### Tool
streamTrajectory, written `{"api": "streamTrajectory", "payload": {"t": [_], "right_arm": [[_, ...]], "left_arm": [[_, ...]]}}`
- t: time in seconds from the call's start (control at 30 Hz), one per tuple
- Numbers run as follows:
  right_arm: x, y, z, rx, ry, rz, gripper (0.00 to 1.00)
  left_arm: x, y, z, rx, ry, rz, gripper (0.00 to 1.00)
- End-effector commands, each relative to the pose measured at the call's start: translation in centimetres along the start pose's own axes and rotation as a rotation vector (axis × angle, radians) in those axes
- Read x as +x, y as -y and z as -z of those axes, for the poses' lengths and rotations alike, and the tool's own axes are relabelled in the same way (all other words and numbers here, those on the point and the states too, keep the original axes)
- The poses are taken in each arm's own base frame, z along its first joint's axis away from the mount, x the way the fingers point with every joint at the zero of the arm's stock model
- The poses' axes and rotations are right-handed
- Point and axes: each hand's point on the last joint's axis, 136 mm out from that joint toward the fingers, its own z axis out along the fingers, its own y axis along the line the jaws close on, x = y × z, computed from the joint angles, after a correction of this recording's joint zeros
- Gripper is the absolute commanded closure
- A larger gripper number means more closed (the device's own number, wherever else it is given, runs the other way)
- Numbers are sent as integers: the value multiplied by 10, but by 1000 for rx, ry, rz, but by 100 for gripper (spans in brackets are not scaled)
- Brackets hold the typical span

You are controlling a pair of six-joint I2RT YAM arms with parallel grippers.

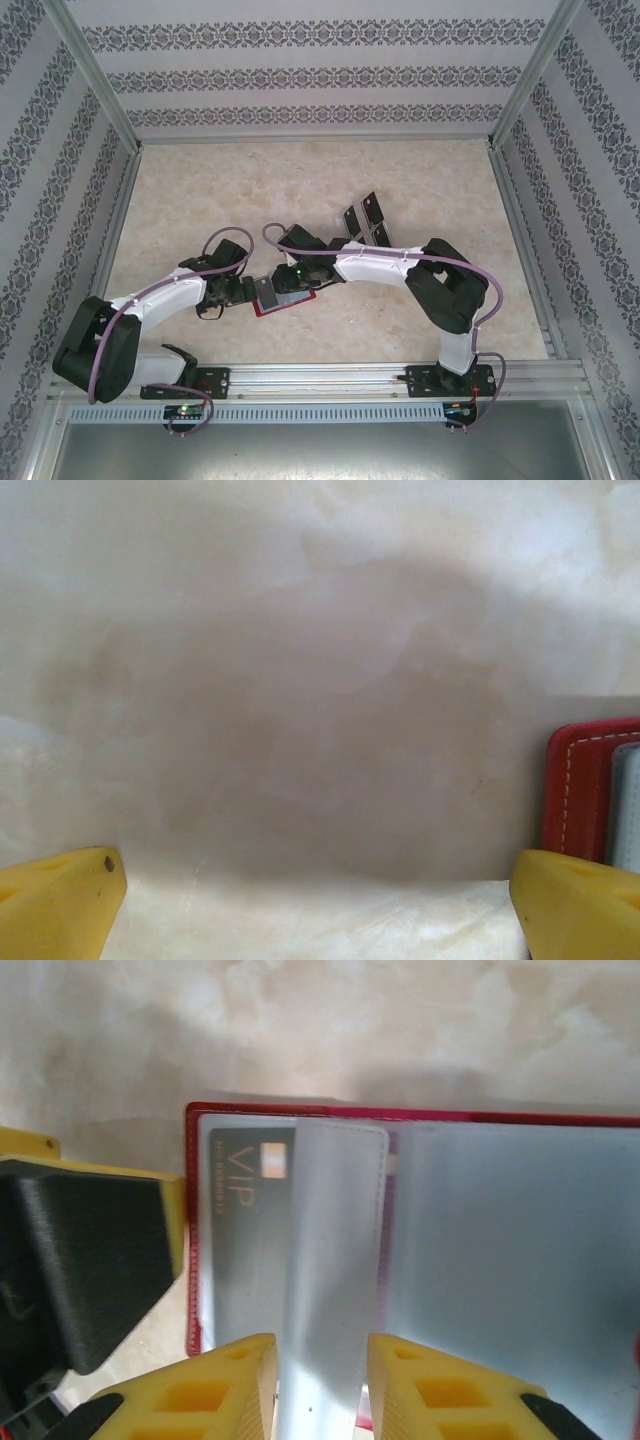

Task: Put the credit cards into the card holder
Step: Flip over the card slot in the card holder.

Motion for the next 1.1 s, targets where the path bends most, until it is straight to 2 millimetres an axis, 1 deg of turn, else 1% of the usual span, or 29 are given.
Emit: {"api": "streamTrajectory", "payload": {"t": [0.0, 0.13, 0.3, 0.4, 0.5, 0.63, 0.73, 0.83, 1.0, 1.07], "right_arm": [[0, -18, -4, -35, -7, 6, 68], [1, -28, -5, -51, -8, 17, 68], [4, -40, -12, -83, -24, 23, 68], [4, -46, -15, -93, -25, 26, 68], [4, -46, -16, -98, -27, 20, 68], [7, -45, -21, -102, -43, 13, 68], [13, -41, -28, -101, -63, 1, 69], [15, -36, -28, -86, -60, -1, 68], [20, -37, -39, -103, -96, -7, 68], [21, -36, -38, -102, -92, -8, 69]], "left_arm": [[-1, -1, 2, -7, 25, 13, 0], [-6, -16, 15, -44, 88, 47, 0], [-15, -29, 35, -69, 173, 94, 0], [-17, -33, 43, -66, 208, 111, 0], [-17, -36, 47, -63, 220, 117, 0], [-17, -34, 48, -45, 225, 125, 0], [-19, -26, 48, -10, 223, 125, 0], [-22, -18, 46, 9, 211, 120, 0], [-27, -6, 43, 42, 199, 112, 0], [-29, -2, 43, 49, 195, 107, 0]]}}
